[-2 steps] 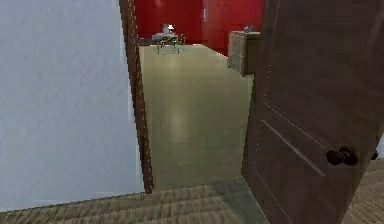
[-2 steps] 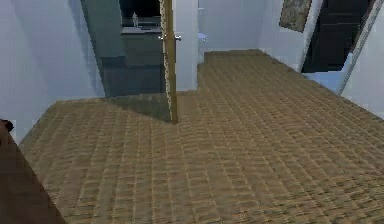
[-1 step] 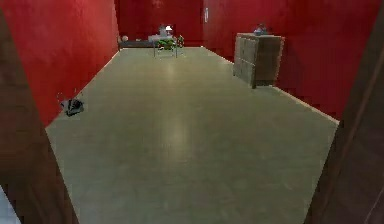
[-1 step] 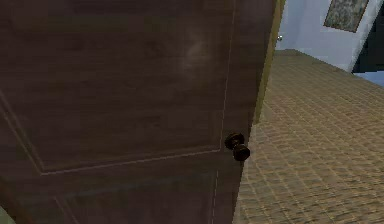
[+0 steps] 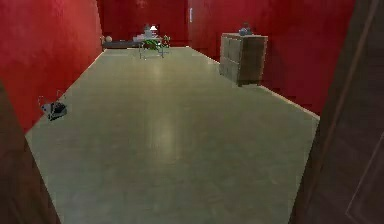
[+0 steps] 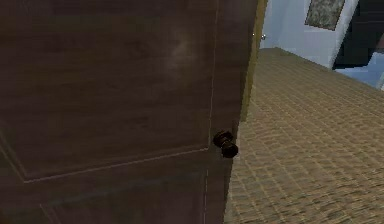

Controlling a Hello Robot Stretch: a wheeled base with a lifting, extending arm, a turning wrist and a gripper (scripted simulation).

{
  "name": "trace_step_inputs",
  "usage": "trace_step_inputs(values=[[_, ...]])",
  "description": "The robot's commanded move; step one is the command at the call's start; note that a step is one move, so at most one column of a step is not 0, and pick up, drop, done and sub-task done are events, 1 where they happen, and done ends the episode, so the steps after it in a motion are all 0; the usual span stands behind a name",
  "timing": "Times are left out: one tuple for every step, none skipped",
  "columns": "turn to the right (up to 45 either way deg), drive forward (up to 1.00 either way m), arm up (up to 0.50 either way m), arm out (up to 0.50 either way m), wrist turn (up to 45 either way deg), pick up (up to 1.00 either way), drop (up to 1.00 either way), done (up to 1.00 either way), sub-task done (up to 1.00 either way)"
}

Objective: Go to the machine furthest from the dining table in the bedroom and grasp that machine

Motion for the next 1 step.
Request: trace_step_inputs(values=[[0.0,0.25,0.0,0.0,0.0,0.0,0.0,0.0,0.0]])
